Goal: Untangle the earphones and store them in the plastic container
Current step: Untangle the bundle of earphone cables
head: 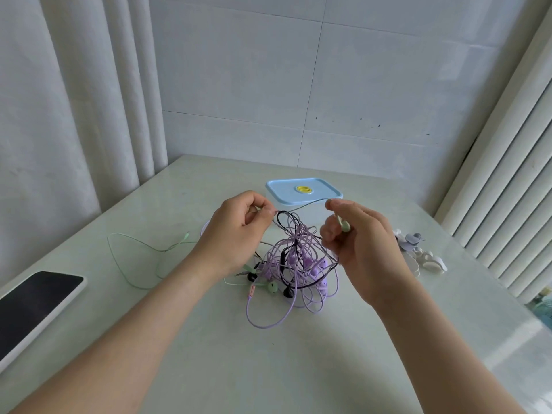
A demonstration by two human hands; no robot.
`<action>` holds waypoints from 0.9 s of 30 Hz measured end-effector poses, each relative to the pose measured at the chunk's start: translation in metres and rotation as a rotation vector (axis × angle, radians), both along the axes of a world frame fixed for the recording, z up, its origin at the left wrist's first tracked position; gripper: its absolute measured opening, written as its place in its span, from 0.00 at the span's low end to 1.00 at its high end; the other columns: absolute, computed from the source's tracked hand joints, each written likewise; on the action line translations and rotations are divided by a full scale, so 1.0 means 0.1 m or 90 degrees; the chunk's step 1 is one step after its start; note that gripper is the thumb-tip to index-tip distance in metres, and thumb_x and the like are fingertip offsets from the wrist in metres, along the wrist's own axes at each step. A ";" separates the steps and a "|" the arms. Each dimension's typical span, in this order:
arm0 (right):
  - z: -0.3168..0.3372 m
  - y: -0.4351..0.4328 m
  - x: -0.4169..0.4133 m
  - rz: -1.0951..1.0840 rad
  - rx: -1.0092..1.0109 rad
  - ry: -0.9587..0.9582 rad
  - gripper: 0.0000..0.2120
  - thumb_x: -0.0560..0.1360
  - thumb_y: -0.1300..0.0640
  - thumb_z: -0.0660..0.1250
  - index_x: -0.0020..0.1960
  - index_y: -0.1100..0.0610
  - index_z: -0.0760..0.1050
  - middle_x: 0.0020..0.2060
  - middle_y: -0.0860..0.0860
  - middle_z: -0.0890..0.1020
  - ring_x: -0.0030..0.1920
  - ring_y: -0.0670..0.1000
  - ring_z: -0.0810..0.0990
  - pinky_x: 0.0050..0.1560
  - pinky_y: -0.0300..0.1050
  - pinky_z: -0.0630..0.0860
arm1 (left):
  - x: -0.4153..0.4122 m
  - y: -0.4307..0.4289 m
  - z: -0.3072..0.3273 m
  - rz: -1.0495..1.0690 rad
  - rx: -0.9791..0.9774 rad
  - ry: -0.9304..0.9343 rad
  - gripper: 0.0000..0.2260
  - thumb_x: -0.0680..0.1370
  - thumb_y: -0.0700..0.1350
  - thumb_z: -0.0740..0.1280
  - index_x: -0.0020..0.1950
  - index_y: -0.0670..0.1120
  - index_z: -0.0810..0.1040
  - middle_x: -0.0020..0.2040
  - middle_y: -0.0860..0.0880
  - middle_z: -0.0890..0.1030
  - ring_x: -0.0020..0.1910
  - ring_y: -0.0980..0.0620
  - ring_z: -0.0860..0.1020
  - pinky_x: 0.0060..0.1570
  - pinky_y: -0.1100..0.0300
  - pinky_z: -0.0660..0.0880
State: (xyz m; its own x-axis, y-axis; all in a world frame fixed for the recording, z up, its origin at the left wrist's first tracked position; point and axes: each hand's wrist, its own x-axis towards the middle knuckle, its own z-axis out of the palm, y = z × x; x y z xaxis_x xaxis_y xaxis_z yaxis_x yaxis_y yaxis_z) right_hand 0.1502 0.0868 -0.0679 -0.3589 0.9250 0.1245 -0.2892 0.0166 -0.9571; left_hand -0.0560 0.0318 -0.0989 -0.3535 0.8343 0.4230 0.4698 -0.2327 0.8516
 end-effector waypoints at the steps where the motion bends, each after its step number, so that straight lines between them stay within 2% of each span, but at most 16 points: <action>1: 0.01 -0.01 0.01 0.001 0.022 -0.035 0.04 0.79 0.62 0.68 0.46 0.62 0.79 0.29 0.53 0.71 0.32 0.54 0.69 0.36 0.45 0.67 | -0.01 -0.01 0.01 -0.006 0.012 0.001 0.07 0.82 0.53 0.67 0.48 0.52 0.81 0.31 0.52 0.70 0.31 0.51 0.66 0.37 0.51 0.69; 3: 0.03 -0.05 0.03 0.019 0.100 -0.115 0.10 0.75 0.60 0.72 0.44 0.68 0.78 0.26 0.54 0.71 0.29 0.54 0.66 0.30 0.43 0.63 | -0.02 -0.04 0.05 -0.005 0.033 0.006 0.05 0.83 0.50 0.70 0.48 0.51 0.80 0.31 0.52 0.66 0.31 0.51 0.64 0.35 0.54 0.66; 5: 0.05 -0.12 0.02 0.058 0.171 -0.184 0.13 0.76 0.61 0.74 0.44 0.72 0.78 0.26 0.57 0.76 0.26 0.54 0.69 0.28 0.41 0.63 | -0.02 -0.06 0.09 0.001 0.058 0.003 0.05 0.81 0.50 0.73 0.47 0.51 0.80 0.31 0.55 0.62 0.30 0.53 0.62 0.33 0.58 0.64; 7: 0.06 -0.21 0.00 0.104 0.238 -0.255 0.13 0.80 0.58 0.73 0.42 0.68 0.82 0.30 0.59 0.83 0.25 0.57 0.77 0.26 0.39 0.67 | -0.01 -0.09 0.13 0.010 0.083 -0.006 0.05 0.80 0.50 0.74 0.47 0.51 0.81 0.31 0.56 0.61 0.30 0.53 0.61 0.31 0.60 0.63; 10: 0.03 -0.30 -0.05 0.130 0.282 -0.347 0.17 0.82 0.52 0.70 0.41 0.62 0.85 0.34 0.56 0.87 0.27 0.60 0.84 0.25 0.39 0.70 | 0.00 -0.10 0.16 0.030 0.123 -0.026 0.06 0.81 0.49 0.74 0.48 0.50 0.81 0.31 0.53 0.62 0.31 0.52 0.63 0.32 0.55 0.67; 12: -0.01 -0.31 -0.08 0.089 0.317 -0.376 0.15 0.82 0.54 0.71 0.40 0.61 0.83 0.32 0.55 0.86 0.27 0.60 0.85 0.26 0.39 0.71 | 0.01 -0.12 0.19 0.034 0.153 -0.035 0.05 0.81 0.49 0.73 0.49 0.50 0.80 0.33 0.46 0.68 0.32 0.52 0.65 0.33 0.54 0.68; 14: -0.05 -0.30 -0.11 0.027 0.352 -0.368 0.06 0.79 0.55 0.73 0.46 0.56 0.79 0.28 0.55 0.84 0.25 0.58 0.83 0.26 0.42 0.74 | 0.03 -0.14 0.23 0.027 0.169 -0.052 0.05 0.82 0.49 0.72 0.49 0.50 0.79 0.41 0.40 0.77 0.32 0.53 0.68 0.31 0.54 0.68; 17: -0.13 -0.25 -0.15 -0.038 0.414 -0.401 0.11 0.78 0.50 0.74 0.57 0.45 0.75 0.24 0.53 0.81 0.22 0.53 0.79 0.33 0.44 0.78 | 0.07 -0.16 0.26 0.014 0.185 -0.059 0.06 0.83 0.48 0.71 0.49 0.49 0.78 0.45 0.43 0.81 0.31 0.57 0.70 0.31 0.57 0.70; 18: -0.17 -0.22 -0.16 -0.067 0.455 -0.438 0.10 0.78 0.49 0.74 0.57 0.43 0.78 0.23 0.51 0.79 0.22 0.52 0.76 0.35 0.44 0.79 | 0.07 -0.16 0.26 0.012 0.190 -0.058 0.06 0.83 0.48 0.71 0.49 0.48 0.78 0.44 0.44 0.81 0.32 0.56 0.72 0.32 0.57 0.71; 20: -0.25 -0.16 -0.18 -0.125 0.533 -0.490 0.03 0.76 0.51 0.75 0.50 0.44 0.84 0.22 0.48 0.75 0.25 0.52 0.70 0.36 0.44 0.76 | 0.07 -0.16 0.25 0.014 0.201 -0.060 0.07 0.84 0.48 0.69 0.49 0.46 0.77 0.42 0.46 0.82 0.33 0.52 0.75 0.32 0.58 0.70; 22: -0.29 -0.11 -0.18 -0.158 0.591 -0.506 0.04 0.75 0.53 0.76 0.46 0.44 0.86 0.23 0.45 0.72 0.27 0.50 0.67 0.34 0.44 0.74 | 0.04 -0.16 0.25 0.018 0.203 -0.090 0.07 0.85 0.48 0.67 0.51 0.45 0.74 0.41 0.48 0.85 0.27 0.53 0.70 0.29 0.60 0.66; 24: -0.29 -0.09 -0.16 -0.175 0.637 -0.513 0.07 0.75 0.55 0.76 0.48 0.43 0.87 0.26 0.42 0.72 0.29 0.47 0.69 0.32 0.44 0.73 | -0.01 -0.15 0.26 0.023 0.192 -0.160 0.07 0.87 0.47 0.64 0.53 0.45 0.72 0.43 0.46 0.87 0.23 0.54 0.63 0.26 0.61 0.63; 27: -0.26 -0.07 -0.12 -0.200 0.670 -0.531 0.10 0.75 0.57 0.75 0.51 0.43 0.88 0.33 0.41 0.74 0.33 0.46 0.74 0.32 0.45 0.72 | -0.04 -0.13 0.23 0.029 0.160 -0.199 0.07 0.88 0.47 0.60 0.54 0.44 0.68 0.46 0.46 0.88 0.23 0.52 0.60 0.24 0.65 0.62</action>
State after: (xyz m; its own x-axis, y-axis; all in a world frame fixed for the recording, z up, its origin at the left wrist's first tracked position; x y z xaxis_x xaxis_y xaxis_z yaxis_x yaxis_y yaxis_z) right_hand 0.1380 0.0799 -0.0940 -0.4681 0.5854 0.6619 0.5090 0.7910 -0.3396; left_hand -0.0599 0.0187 -0.0755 -0.5311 0.6995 0.4782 0.2121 -0.4366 0.8743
